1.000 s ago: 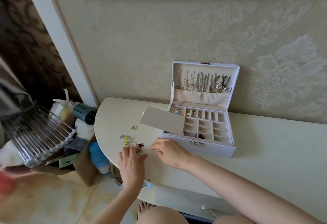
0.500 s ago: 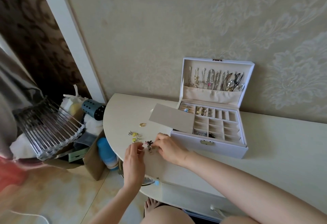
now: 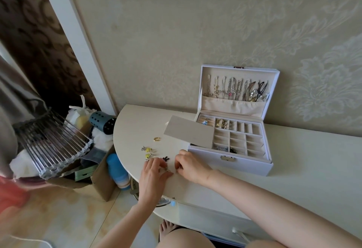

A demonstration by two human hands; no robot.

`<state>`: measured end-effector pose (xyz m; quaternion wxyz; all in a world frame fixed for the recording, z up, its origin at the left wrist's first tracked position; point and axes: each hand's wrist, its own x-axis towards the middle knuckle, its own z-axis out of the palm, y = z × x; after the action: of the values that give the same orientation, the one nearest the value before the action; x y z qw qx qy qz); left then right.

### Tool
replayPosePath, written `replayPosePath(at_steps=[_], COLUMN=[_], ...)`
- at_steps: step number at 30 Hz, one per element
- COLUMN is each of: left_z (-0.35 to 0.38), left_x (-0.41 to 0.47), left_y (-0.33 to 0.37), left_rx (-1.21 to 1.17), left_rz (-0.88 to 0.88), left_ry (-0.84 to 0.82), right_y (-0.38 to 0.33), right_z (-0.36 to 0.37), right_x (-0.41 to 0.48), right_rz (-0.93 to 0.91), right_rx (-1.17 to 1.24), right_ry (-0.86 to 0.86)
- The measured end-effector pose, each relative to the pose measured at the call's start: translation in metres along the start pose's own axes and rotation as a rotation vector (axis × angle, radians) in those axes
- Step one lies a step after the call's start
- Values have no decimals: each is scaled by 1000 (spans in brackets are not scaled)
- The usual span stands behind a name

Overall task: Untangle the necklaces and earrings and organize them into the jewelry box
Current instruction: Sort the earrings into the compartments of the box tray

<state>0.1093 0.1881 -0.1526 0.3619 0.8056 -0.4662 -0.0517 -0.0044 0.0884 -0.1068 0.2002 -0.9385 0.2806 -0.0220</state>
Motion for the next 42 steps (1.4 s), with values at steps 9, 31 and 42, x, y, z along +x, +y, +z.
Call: replayPosePath(at_steps=[9, 31, 42], left_z=[1, 6, 40], left_x=[-5, 16, 70], left_y=[-1, 57, 125], left_rx=[-5, -37, -13], left_rz=[82, 266, 359], left_ry=[27, 209, 99], right_y=[6, 21, 81], right_z=[-3, -62, -83], right_x=[-12, -41, -46], right_rz=[55, 341, 527], right_rx=[232, 987, 566], right_ry=[75, 320, 614])
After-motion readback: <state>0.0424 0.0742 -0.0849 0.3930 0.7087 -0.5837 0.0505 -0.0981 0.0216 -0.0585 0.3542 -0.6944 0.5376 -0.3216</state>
